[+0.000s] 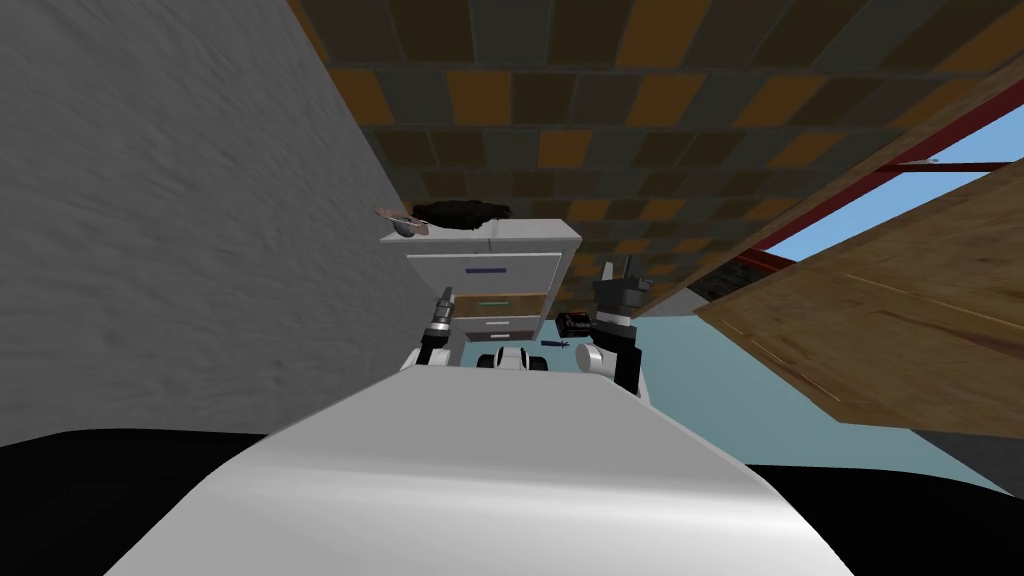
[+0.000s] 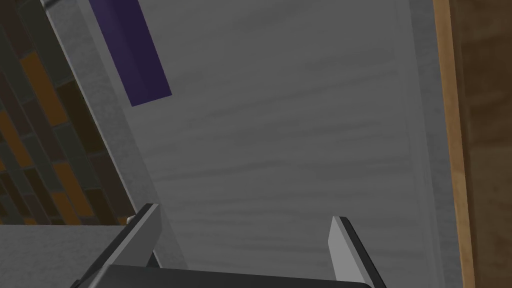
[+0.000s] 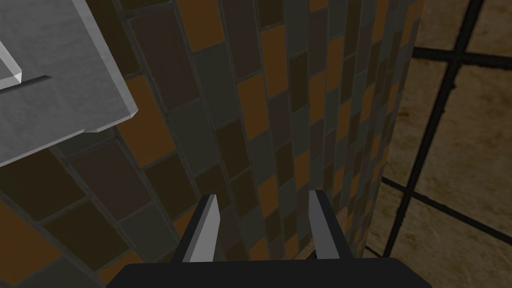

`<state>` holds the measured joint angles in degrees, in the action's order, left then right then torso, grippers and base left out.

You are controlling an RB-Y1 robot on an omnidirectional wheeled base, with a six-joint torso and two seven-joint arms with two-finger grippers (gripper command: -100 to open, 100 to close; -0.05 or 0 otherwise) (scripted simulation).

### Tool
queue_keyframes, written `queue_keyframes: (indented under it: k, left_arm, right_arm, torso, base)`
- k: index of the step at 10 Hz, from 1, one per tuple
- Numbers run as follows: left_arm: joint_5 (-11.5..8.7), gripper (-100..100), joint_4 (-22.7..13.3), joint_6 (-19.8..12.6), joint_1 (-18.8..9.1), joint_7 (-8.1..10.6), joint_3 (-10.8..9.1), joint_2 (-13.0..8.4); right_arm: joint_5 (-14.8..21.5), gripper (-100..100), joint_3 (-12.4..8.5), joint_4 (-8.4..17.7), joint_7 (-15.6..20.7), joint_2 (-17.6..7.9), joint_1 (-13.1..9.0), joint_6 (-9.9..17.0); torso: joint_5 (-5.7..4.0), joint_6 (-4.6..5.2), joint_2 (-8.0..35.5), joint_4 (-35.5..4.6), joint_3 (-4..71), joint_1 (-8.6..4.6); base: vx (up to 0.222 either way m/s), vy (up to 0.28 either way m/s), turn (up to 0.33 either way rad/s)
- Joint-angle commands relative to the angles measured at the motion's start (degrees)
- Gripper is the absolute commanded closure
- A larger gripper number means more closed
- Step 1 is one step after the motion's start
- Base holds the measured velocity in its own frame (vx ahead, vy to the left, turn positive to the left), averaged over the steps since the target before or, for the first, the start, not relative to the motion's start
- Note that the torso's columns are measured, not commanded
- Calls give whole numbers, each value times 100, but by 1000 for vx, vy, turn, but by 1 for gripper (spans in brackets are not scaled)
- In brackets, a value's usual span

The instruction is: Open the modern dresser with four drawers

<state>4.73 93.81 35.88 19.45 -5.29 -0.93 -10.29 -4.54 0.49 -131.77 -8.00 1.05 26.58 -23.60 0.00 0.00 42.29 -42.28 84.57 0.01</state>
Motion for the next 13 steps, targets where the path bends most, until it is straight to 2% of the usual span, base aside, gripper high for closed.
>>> queue_keyframes:
  k: [1,5,8,11,13]
  left_arm:
    - [9,-100,-353,138,-74,-4,-10,1]
    - [32,-100,-1095,405,-259,-25,-28,58]
    - [47,-100,-1541,583,-380,-38,-39,102]
    - [55,-100,-1833,670,-439,-45,-45,124]
    - [69,-100,-2249,838,-554,-58,-56,174]
  right_arm:
    - [0,0,0,0,0,0,0,0]
    - [0,0,0,0,0,0,0,0]
    - [0,0,0,0,0,0,0,0]
    - [0,0,0,0,0,0,0,0]
    - [0,0,0,0,0,0,0,0]
  torso:
    - [-1,0,-1,0,1,-2]
    - [-1,0,0,0,1,-1]
    - [0,0,0,0,0,1]
    - [0,0,0,0,0,-2]
    - [0,0,0,0,0,-1]
  base:
    - [18,-19,4]
    - [20,-17,6]
    - [21,-18,6]
    - [15,-16,4]
    - [19,-18,7]
